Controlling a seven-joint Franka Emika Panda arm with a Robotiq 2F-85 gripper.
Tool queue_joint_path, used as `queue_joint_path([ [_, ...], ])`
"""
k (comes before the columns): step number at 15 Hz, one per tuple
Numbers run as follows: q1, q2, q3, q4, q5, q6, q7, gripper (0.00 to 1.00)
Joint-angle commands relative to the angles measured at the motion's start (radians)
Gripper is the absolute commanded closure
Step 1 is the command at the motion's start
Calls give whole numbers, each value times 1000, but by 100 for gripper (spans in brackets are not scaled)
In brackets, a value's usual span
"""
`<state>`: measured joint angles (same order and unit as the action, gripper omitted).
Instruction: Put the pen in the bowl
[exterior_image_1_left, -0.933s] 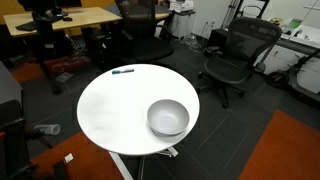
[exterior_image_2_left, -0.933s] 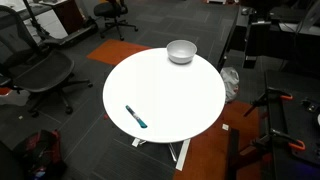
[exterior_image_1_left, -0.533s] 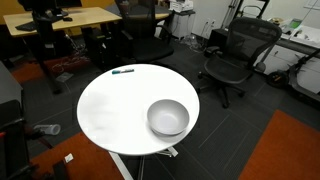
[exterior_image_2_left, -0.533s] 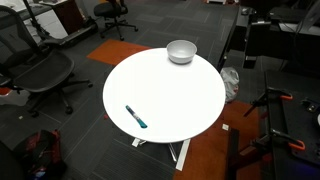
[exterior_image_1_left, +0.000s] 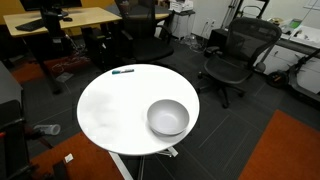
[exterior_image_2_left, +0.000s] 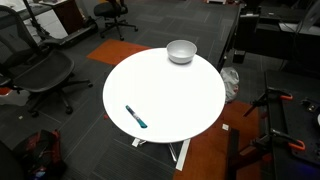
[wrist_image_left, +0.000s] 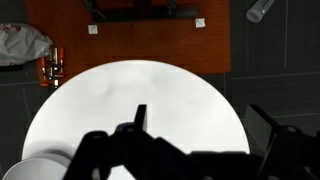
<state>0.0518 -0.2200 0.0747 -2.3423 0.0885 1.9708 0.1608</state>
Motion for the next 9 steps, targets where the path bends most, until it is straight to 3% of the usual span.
queue_joint_path([
  [1,-2,67,14,75,-12,30,81,0],
  [9,28,202,56,205,-59,83,350,0],
])
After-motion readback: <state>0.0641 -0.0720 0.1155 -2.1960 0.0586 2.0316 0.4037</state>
